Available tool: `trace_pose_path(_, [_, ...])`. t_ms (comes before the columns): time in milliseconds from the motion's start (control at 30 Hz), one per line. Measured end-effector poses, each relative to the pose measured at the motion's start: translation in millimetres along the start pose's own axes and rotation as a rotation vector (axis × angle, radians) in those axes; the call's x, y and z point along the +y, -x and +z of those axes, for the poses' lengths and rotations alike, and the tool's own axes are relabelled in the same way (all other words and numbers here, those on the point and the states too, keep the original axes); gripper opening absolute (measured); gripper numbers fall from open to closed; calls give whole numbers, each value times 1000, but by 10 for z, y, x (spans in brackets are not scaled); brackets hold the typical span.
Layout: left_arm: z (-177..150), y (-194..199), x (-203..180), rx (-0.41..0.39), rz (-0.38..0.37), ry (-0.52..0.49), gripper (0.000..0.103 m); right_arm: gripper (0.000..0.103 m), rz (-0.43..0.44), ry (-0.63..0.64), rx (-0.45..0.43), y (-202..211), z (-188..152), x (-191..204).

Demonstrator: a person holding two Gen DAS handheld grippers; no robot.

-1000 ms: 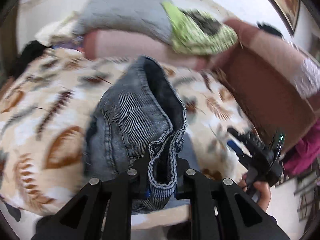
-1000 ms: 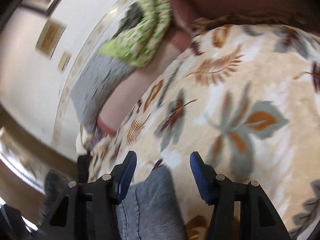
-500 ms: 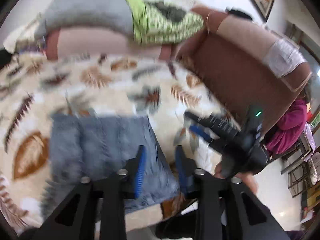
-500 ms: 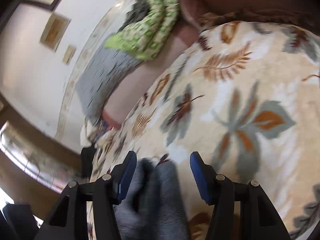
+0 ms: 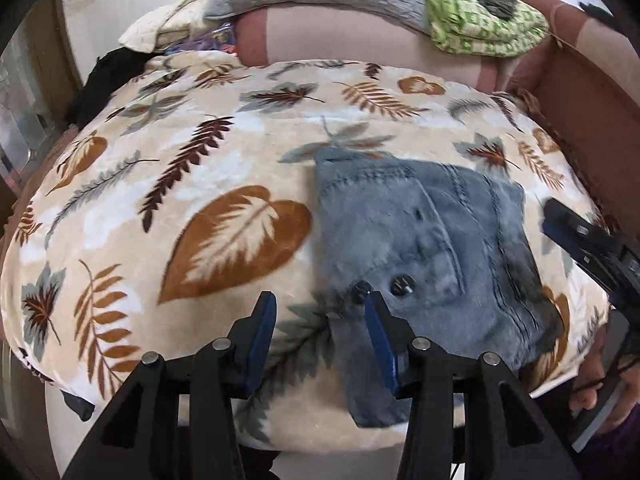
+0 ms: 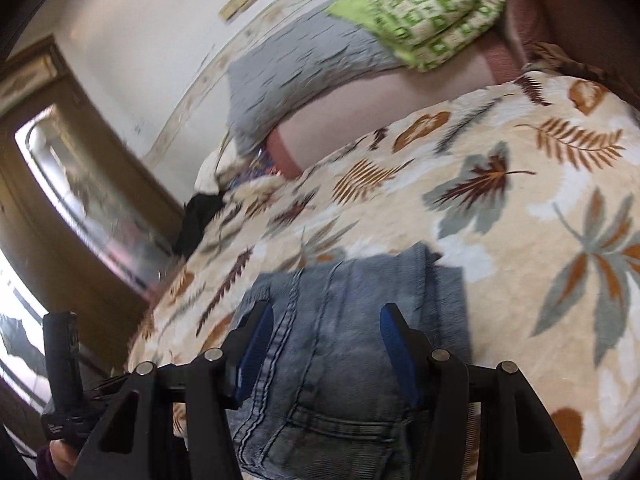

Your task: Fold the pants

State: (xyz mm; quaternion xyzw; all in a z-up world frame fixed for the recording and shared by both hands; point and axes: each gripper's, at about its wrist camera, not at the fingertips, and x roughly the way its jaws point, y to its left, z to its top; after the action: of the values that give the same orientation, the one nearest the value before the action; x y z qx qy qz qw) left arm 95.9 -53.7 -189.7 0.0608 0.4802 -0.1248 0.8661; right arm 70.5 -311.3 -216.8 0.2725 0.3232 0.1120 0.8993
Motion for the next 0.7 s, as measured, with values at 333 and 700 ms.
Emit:
trace_pose_path(333, [-180,-210,-286,-27,82,-155,49,60,-134,154,134,-210,-296,105])
trace_pose_path(700, [-220,-322,-225,-33,148,-136,77,61,-171,173,172,-273,-373,39])
